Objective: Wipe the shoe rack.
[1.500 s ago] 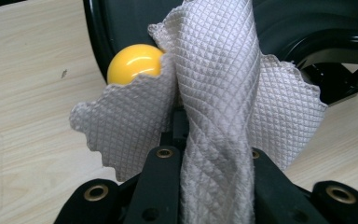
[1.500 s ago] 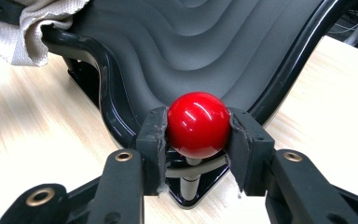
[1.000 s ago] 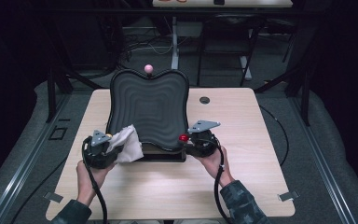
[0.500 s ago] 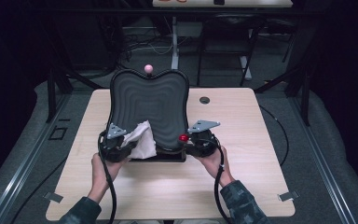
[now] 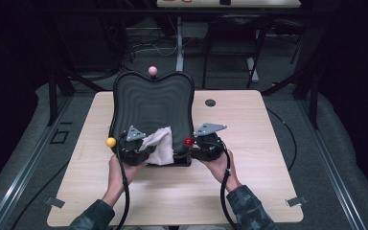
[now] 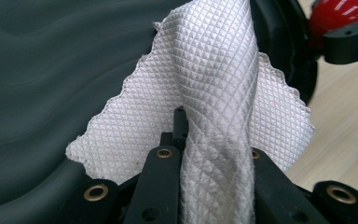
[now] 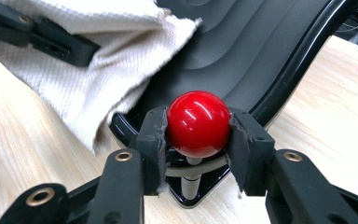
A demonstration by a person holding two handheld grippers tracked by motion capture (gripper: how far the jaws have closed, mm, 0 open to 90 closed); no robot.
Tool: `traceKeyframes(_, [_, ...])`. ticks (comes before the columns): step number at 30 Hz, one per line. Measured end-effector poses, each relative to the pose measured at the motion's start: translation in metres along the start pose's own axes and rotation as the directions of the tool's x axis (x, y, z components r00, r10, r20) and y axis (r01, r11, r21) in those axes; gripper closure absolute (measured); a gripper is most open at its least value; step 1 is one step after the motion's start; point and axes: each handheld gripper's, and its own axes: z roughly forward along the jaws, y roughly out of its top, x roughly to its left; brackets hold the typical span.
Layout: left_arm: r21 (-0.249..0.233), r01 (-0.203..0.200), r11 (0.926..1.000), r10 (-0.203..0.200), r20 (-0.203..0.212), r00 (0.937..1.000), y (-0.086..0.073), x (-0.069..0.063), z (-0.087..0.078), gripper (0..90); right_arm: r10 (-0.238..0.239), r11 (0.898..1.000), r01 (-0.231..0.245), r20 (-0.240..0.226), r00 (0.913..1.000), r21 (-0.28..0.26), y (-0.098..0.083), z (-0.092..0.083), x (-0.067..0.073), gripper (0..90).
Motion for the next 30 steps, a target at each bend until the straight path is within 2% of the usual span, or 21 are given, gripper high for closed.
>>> traceKeyframes(5, [-0.007,-0.023,0.9997,0.023,0.022,0.9995,0.006,-0.011,0.006,84.7,0.005,1.0,-0.005,0.011,0.9999,-0.002,-0.001,0.0,0.001,60.2])
traceKeyframes(9, [-0.012,-0.034,0.9994,0.034,0.04,0.9986,0.011,-0.019,0.008,84.7,0.008,1.0,-0.008,-0.004,1.0,-0.008,-0.001,0.0,0.0,60.2])
traceKeyframes(13, [-0.018,-0.055,0.9983,0.056,0.055,0.9969,0.016,-0.03,0.011,84.7,0.008,1.0,-0.008,-0.001,1.0,-0.006,-0.001,0.0,0.0,60.2])
traceKeyframes(19, [-0.021,-0.07,0.9973,0.072,0.095,0.9929,0.02,-0.043,0.019,84.7,0.007,1.0,-0.007,-0.007,1.0,-0.008,-0.001,0.001,-0.001,60.2])
traceKeyframes(20, [-0.018,-0.084,0.9963,0.086,0.098,0.9915,0.022,-0.047,0.022,84.7,0.005,1.0,-0.005,-0.001,1.0,-0.008,-0.001,0.0,-0.001,60.3])
traceKeyframes(25, [-0.021,-0.09,0.9957,0.092,0.099,0.9908,0.023,-0.05,0.026,84.7,0.004,1.0,-0.004,0.001,1.0,-0.007,-0.002,0.0,0.0,60.3])
traceKeyframes(30, [-0.023,-0.09,0.9957,0.092,0.095,0.9912,0.022,-0.046,0.023,84.6,0.0,1.0,0.0,0.01,1.0,-0.002,-0.001,0.0,0.001,60.2])
